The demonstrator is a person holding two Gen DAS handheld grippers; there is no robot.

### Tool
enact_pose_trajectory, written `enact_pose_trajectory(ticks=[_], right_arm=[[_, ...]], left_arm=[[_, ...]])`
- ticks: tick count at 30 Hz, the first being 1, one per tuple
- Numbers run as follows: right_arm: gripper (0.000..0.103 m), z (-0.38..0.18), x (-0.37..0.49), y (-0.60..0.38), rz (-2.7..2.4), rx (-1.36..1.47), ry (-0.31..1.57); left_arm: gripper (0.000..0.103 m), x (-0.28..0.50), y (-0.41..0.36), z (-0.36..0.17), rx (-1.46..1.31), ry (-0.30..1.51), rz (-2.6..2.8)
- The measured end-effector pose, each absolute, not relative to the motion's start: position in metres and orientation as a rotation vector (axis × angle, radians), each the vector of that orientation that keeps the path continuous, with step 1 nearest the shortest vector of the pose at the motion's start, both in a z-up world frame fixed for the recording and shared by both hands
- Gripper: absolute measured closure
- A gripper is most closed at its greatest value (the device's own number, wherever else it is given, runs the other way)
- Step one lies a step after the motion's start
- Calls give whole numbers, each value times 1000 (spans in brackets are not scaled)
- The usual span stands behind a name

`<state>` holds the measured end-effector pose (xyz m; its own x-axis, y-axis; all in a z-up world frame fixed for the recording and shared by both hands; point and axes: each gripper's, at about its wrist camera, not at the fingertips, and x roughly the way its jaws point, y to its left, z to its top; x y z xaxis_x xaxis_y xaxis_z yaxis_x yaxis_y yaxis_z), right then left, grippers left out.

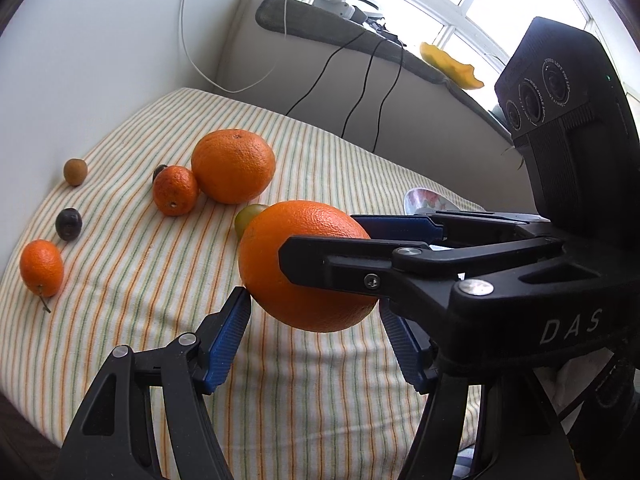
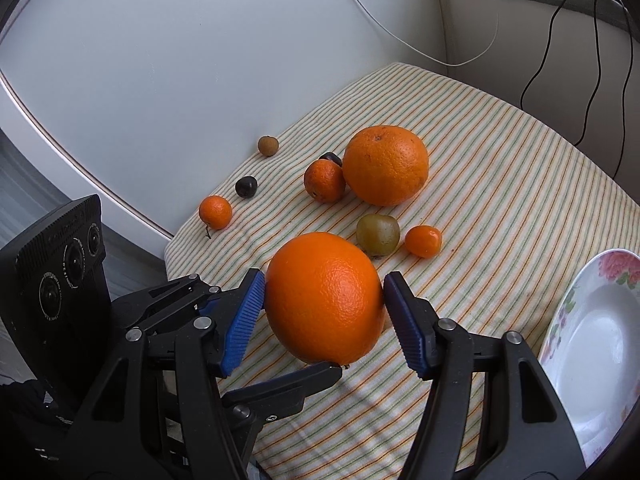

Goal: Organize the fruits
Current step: 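Lift the large orange with both grippers and carry it over the flowered plate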

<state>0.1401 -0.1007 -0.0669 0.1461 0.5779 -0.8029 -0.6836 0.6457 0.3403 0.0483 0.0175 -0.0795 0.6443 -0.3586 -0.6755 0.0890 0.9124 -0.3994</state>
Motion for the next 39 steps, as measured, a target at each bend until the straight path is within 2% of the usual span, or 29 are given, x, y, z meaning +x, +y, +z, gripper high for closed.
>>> enact_pose_trajectory(ticks=[21,39], right_arm=[[38,-44,153,-220,724,8,1045],[38,-55,190,-316,569,103,1041]], left_arm=[[36,91,-84,-60,-246,847,-455],[36,151,-166,-72,-196,918,-571]])
